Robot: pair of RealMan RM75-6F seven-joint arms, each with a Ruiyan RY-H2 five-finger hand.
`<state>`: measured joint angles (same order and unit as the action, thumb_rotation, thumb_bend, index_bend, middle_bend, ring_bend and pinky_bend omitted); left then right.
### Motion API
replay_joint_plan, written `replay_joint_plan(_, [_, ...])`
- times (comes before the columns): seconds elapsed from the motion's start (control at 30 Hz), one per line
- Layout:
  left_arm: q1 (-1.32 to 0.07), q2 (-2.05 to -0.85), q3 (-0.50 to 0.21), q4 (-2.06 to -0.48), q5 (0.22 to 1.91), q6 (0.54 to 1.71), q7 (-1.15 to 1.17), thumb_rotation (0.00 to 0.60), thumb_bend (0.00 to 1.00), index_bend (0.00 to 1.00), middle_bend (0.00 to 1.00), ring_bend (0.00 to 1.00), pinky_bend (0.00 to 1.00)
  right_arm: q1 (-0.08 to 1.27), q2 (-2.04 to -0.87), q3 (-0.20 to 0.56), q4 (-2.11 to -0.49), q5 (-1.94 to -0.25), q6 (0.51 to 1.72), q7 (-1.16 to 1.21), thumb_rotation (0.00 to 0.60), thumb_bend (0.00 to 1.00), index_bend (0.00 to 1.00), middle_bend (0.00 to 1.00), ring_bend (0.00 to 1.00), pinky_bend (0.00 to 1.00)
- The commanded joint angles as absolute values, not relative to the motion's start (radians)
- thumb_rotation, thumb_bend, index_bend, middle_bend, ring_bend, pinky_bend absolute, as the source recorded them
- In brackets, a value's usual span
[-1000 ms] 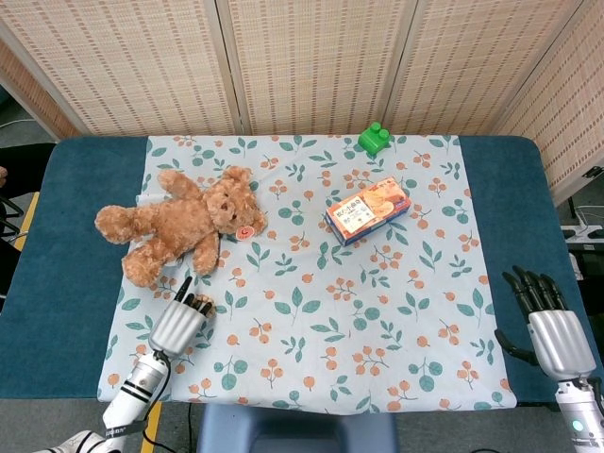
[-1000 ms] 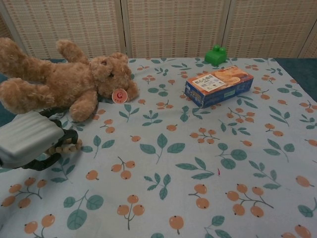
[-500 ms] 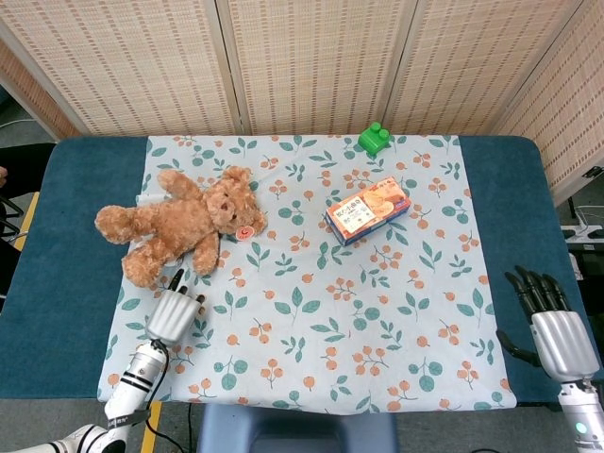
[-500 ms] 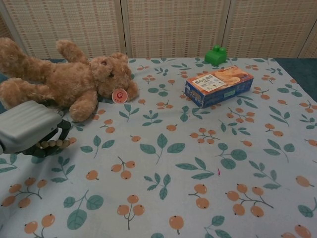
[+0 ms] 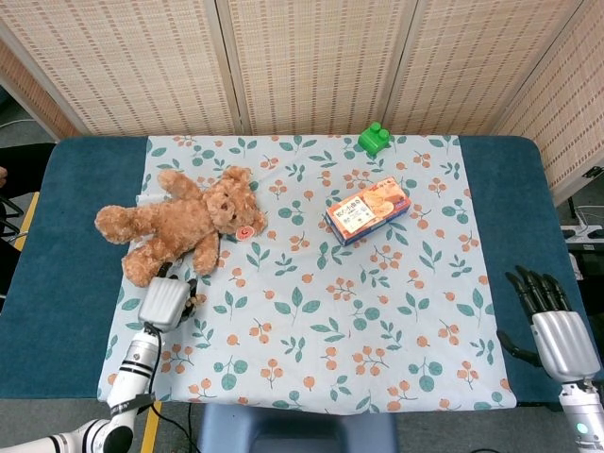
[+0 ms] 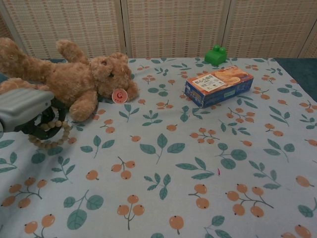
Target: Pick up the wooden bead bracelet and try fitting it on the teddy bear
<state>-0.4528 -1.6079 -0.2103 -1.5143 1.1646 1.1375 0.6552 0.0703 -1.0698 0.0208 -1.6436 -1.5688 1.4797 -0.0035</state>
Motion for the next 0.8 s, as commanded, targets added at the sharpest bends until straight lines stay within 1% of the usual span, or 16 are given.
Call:
replay_joint_plan(0.03, [-0.451, -1.558, -0.395, -1.713, 0.867, 1.119, 0.523, 0.6, 0.67, 0.68, 0.86, 0.54, 0.22, 0.07, -1.068, 0.021, -1.644, -1.57, 1.481, -0.001, 0.544, 0.24, 0.0, 0.0, 0.0, 0.0])
replay_joint_plan(0.07, [-0.449, -1.539, -0.44, -1.757, 0.782, 1.112, 0.484, 0.6, 0.67, 0.68, 0.86, 0.54, 0.23, 0.069, -1.067, 0.02, -1.644, -1.571, 1.483, 0.001, 0.544, 0.24, 0.0, 0.0, 0.0, 0.0])
replay_joint_plan(0.13, [-0.445, -1.506, -0.503, -1.815, 0.653, 1.092, 0.421, 0.6, 0.67, 0.67, 0.84, 0.54, 0.22, 0.068, -1.066, 0.02, -1.643, -1.572, 1.485, 0.005, 0.545, 0.24, 0.0, 0.0, 0.0, 0.0])
replay_joint_plan(0.17, [-0.439, -1.48, -0.545, -1.853, 0.564, 1.068, 0.367, 0.6, 0.67, 0.66, 0.83, 0.54, 0.21, 0.067, -1.065, 0.02, -1.643, -1.573, 1.486, 0.006, 0.544, 0.24, 0.0, 0.0, 0.0, 0.0])
replay_joint_plan(0.23, [-0.43, -1.434, -0.605, -1.902, 0.426, 1.012, 0.282, 0.6, 0.67, 0.65, 0.82, 0.53, 0.2, 0.067, -1.065, 0.019, -1.643, -1.574, 1.486, 0.007, 0.544, 0.24, 0.0, 0.0, 0.0, 0.0])
replay_joint_plan(0.27, [-0.424, -1.396, -0.639, -1.925, 0.338, 0.959, 0.226, 0.6, 0.67, 0.65, 0.81, 0.53, 0.19, 0.067, -1.065, 0.018, -1.643, -1.575, 1.485, 0.007, 0.544, 0.24, 0.0, 0.0, 0.0, 0.0])
replay_joint_plan(0.33, [-0.414, -1.34, -0.681, -1.941, 0.229, 0.865, 0.146, 0.6, 0.66, 0.63, 0.79, 0.51, 0.18, 0.067, -1.066, 0.017, -1.644, -1.578, 1.485, 0.006, 0.544, 0.24, 0.0, 0.0, 0.0, 0.0])
replay_joint_plan(0.37, [-0.406, -1.304, -0.7, -1.942, 0.172, 0.792, 0.094, 0.6, 0.66, 0.62, 0.77, 0.5, 0.18, 0.067, -1.066, 0.017, -1.645, -1.579, 1.486, 0.005, 0.544, 0.24, 0.0, 0.0, 0.0, 0.0])
replay_joint_plan(0.43, [-0.395, -1.253, -0.715, -1.936, 0.1, 0.689, 0.028, 0.6, 0.66, 0.6, 0.73, 0.48, 0.16, 0.066, -1.066, 0.017, -1.646, -1.579, 1.489, 0.005, 0.544, 0.24, 0.0, 0.0, 0.0, 0.0])
replay_joint_plan(0.57, [-0.367, -1.174, -0.744, -1.896, -0.008, 0.458, -0.145, 0.6, 0.67, 0.56, 0.69, 0.45, 0.15, 0.066, -1.067, 0.017, -1.648, -1.579, 1.487, 0.003, 0.544, 0.24, 0.0, 0.0, 0.0, 0.0])
replay_joint_plan(0.67, [-0.355, -1.134, -0.746, -1.857, -0.019, 0.328, -0.228, 0.6, 0.68, 0.51, 0.67, 0.44, 0.14, 0.067, -1.067, 0.016, -1.647, -1.578, 1.485, 0.001, 0.544, 0.24, 0.0, 0.0, 0.0, 0.0])
replay_joint_plan(0.8, [-0.337, -1.121, -0.754, -1.83, 0.025, 0.257, -0.31, 0.6, 0.68, 0.49, 0.66, 0.43, 0.14, 0.067, -1.068, 0.018, -1.648, -1.575, 1.483, -0.001, 0.544, 0.24, 0.0, 0.0, 0.0, 0.0])
